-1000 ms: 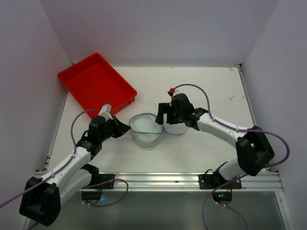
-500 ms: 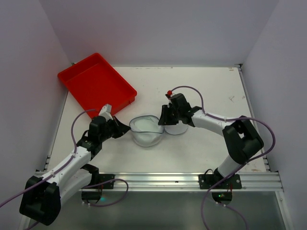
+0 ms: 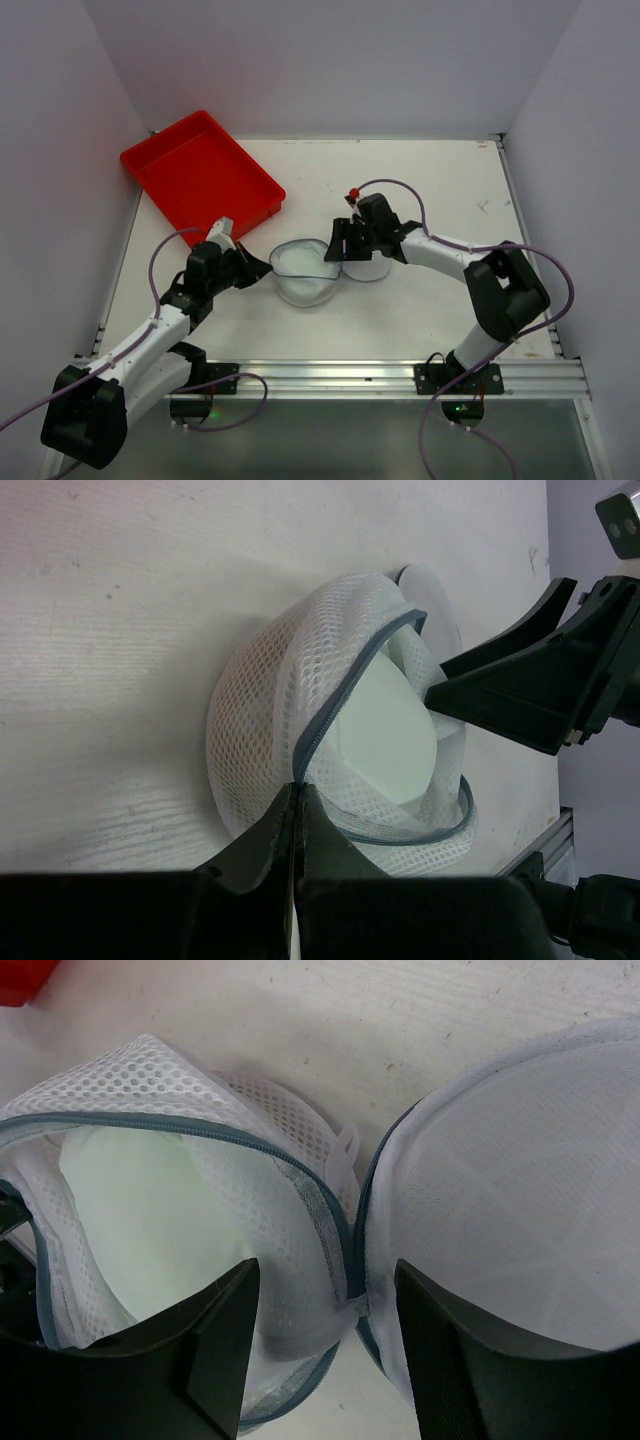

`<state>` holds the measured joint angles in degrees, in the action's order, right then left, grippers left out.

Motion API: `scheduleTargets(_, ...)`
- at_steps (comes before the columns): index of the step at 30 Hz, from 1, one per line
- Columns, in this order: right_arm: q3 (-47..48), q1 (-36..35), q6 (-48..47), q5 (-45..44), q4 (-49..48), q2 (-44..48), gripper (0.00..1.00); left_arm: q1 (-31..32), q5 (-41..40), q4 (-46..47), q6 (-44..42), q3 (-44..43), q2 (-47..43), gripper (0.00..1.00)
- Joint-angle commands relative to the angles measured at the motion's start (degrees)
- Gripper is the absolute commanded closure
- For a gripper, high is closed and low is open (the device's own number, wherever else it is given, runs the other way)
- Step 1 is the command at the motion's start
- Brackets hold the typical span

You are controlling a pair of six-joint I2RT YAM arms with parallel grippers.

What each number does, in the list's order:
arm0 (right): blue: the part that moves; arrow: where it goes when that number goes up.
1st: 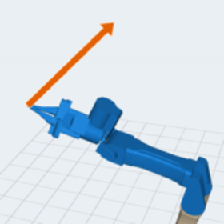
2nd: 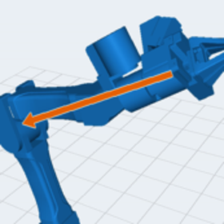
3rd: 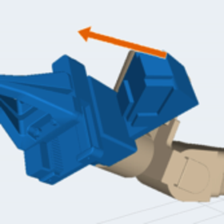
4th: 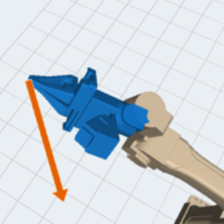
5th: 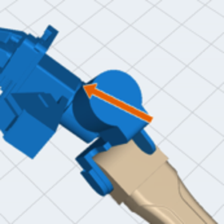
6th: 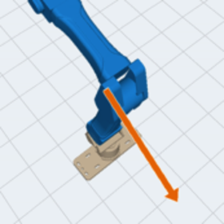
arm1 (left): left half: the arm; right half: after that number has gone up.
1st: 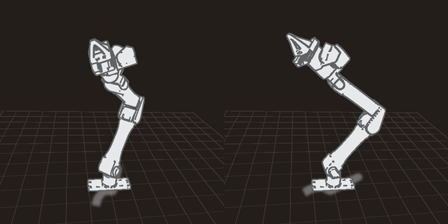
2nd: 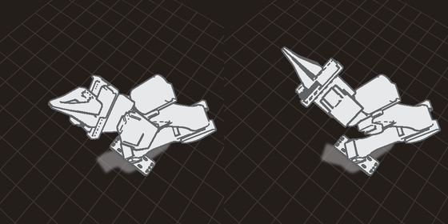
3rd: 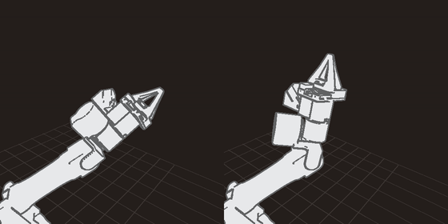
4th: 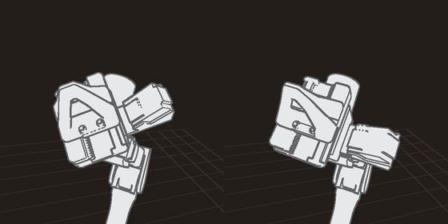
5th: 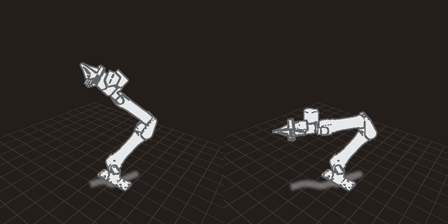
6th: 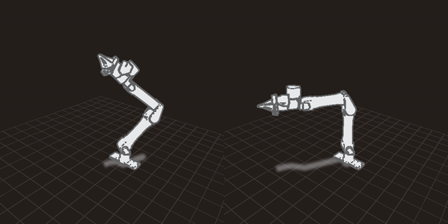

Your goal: Unzip the laundry bag and remove the bra

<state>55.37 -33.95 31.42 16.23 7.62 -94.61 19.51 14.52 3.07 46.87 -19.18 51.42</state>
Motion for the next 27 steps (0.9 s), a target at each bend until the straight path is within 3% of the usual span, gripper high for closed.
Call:
scheduleTargets(1,1.8,0.2,-0.2,2.0,-1.0,-1.2,0.42,-0.3,-0.4,0.0,-1.4,-2.2,-0.2,1.00)
scheduleTargets(5,2.5,0.3,-0.2,2.0,-0.9,-2.7,0.59,-0.3,-0.7,-0.8,-1.5,-2.4,-0.9,1.00)
scheduleTargets(6,2.5,0.3,-0.3,1.6,-0.9,-2.8,0.73,-0.3,-0.8,-1.0,-1.6,-2.4,-1.3,1.00)
scheduleTargets(9,1.9,0.3,-1.1,0.0,-0.9,-1.3,1.00,-0.3,-1.1,-1.8,-1.8,-2.6,-1.9,1.00)
scheduleTargets(13,1.3,0.2,-3.6,-4.2,0.5,5.0,1.00,-0.3,-0.6,-3.0,-2.7,-3.8,-3.1,1.00)
scheduleTargets(18,1.0,-1.1,-6.6,-7.7,1.3,16.0,1.00,-0.3,-3.4,-11.6,-7.2,-10.9,-3.6,0.96)
scheduleTargets(21,1.1,-3.5,-7.9,-10.0,0.9,19.0,1.00,-0.3,-5.6,-17.2,-10.2,-17.1,-2.3,0.73)
scheduleTargets(22,1.1,-5.0,-8.2,-10.6,0.7,19.3,1.00,-0.3,-6.3,-19.3,-10.5,-18.6,-1.9,0.57)
scheduleTargets(25,0.6,-6.6,-8.6,-12.7,-0.6,18.8,1.00,1.3,-6.8,-21.5,-9.6,-24.1,-0.5,0.32)
scheduleTargets(27,0.0,-6.7,-8.1,-12.6,-2.0,17.7,1.00,3.9,-9.1,-22.2,-8.6,-28.3,1.4,0.26)
